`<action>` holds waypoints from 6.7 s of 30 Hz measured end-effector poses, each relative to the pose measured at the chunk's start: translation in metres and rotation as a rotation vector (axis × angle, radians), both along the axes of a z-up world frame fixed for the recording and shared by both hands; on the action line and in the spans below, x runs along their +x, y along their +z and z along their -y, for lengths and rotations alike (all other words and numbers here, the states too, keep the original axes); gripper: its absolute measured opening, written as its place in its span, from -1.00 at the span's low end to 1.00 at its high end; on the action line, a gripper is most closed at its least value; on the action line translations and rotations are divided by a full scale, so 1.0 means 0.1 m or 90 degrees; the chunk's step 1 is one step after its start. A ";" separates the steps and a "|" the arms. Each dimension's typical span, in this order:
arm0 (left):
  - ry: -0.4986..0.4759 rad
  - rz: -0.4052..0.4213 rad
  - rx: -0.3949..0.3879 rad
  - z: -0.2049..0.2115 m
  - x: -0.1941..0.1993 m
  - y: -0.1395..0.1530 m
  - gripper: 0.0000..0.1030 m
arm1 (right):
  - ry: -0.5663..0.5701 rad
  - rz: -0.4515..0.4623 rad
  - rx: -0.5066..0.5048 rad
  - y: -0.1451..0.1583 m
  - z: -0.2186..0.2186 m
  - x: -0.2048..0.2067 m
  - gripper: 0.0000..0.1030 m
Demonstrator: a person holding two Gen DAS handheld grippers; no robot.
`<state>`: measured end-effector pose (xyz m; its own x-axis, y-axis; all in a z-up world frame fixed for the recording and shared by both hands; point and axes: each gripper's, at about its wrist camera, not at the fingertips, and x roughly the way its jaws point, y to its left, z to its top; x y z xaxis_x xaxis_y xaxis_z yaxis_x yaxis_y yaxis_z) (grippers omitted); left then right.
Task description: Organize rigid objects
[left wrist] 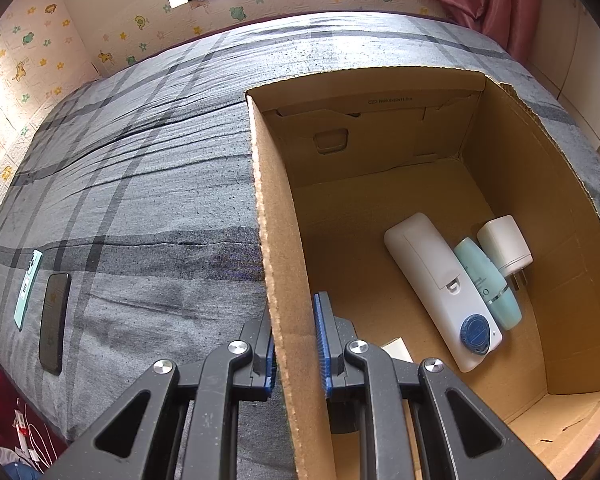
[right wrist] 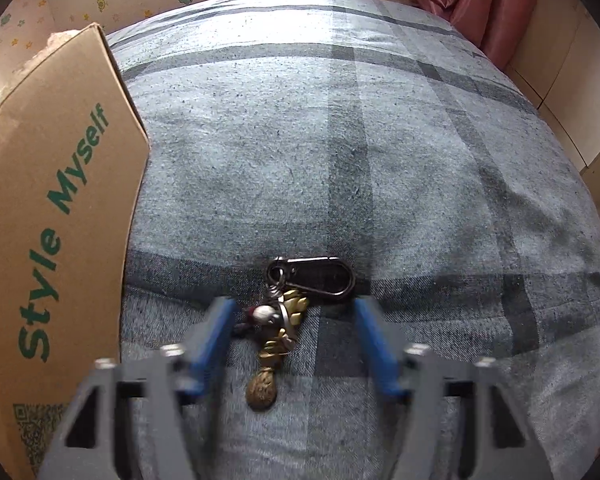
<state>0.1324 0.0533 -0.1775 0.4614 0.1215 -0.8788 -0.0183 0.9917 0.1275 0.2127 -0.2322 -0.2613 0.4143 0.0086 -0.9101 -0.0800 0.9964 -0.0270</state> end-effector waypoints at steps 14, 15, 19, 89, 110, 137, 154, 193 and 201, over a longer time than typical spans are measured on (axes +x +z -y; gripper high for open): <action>-0.002 0.001 0.005 0.01 -0.01 0.01 -0.66 | -0.017 0.003 0.011 0.29 0.10 -0.23 -0.59; -0.002 0.001 0.006 0.02 -0.01 0.01 -0.66 | -0.016 0.005 0.012 0.32 0.10 -0.25 -0.59; -0.001 0.002 0.003 0.02 -0.01 0.02 -0.66 | -0.013 0.018 0.012 0.45 0.10 -0.33 -0.59; 0.001 0.001 -0.010 -0.04 0.00 -0.01 -0.66 | 0.207 0.055 0.071 1.30 -1.57 -0.57 -0.60; 0.000 0.002 -0.012 -0.03 -0.01 -0.02 -0.66 | 0.203 -0.036 0.029 0.73 -1.72 -0.39 -0.59; -0.002 0.001 -0.005 -0.03 -0.01 0.01 -0.66 | 0.171 0.026 0.066 1.16 -1.56 -0.58 -0.11; -0.002 0.000 -0.001 -0.02 -0.01 0.02 -0.66 | 0.098 0.079 0.030 1.62 -1.12 -0.85 0.74; 0.015 0.077 0.012 0.29 -0.85 1.08 1.00 | 0.083 0.124 0.042 2.18 -0.77 -1.46 0.97; 0.000 0.103 0.005 0.41 -1.12 1.37 1.00 | 0.086 0.140 0.037 2.35 -0.69 -1.70 0.97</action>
<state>0.0209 0.0121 -0.0407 0.5965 0.1288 -0.7922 -0.0394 0.9906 0.1313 0.0430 -0.1633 -0.0267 0.5934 0.1272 -0.7948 -0.2109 0.9775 -0.0010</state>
